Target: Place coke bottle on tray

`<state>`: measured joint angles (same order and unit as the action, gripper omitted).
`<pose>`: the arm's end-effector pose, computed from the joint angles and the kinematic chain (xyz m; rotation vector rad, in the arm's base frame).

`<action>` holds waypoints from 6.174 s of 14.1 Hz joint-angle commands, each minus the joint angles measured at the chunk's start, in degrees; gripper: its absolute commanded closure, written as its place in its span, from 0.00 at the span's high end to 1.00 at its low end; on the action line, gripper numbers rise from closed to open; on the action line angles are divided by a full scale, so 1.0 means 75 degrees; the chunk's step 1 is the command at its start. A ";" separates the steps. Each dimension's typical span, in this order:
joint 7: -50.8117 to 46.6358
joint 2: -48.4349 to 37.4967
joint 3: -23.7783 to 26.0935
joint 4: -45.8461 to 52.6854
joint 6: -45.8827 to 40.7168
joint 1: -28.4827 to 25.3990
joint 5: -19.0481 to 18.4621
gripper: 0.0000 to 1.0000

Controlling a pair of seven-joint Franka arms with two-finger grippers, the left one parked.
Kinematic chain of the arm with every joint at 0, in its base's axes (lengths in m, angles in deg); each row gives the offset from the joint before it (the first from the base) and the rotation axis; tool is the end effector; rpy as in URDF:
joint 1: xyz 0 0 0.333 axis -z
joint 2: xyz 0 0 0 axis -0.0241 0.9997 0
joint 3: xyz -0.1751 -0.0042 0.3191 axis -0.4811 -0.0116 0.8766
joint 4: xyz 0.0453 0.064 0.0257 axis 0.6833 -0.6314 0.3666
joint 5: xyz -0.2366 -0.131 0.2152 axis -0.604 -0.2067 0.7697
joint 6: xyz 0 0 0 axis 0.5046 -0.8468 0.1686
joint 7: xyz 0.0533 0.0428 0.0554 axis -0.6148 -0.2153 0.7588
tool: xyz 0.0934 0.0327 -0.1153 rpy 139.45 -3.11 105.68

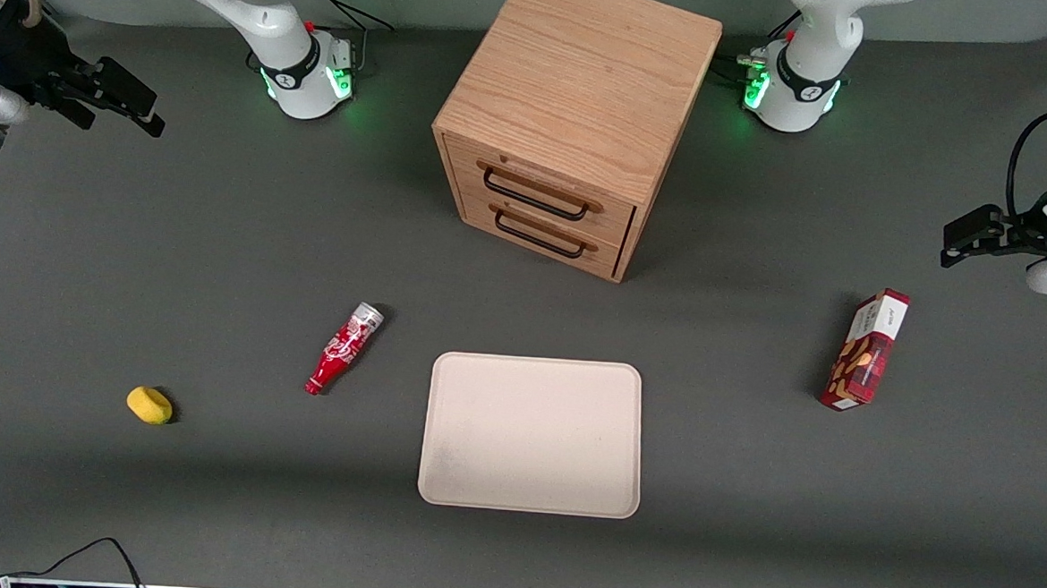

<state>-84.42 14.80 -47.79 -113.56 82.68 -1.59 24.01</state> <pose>0.4013 0.0481 0.6641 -3.0699 0.2419 0.0515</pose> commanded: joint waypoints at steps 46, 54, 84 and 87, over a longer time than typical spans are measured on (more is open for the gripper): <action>-0.6335 0.6409 0.1443 -0.1418 0.7228 -0.0085 -0.1577 1.00; -0.6323 0.6398 0.1431 -0.1419 0.7217 -0.0084 -0.1589 1.00; -0.4027 0.5541 0.2472 0.3383 0.1849 -0.0096 -0.1624 0.00; -0.3991 0.6745 0.3175 0.4824 0.2538 -0.0284 -0.1648 0.00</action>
<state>-115.62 57.30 -26.64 -87.15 100.00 -2.85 11.98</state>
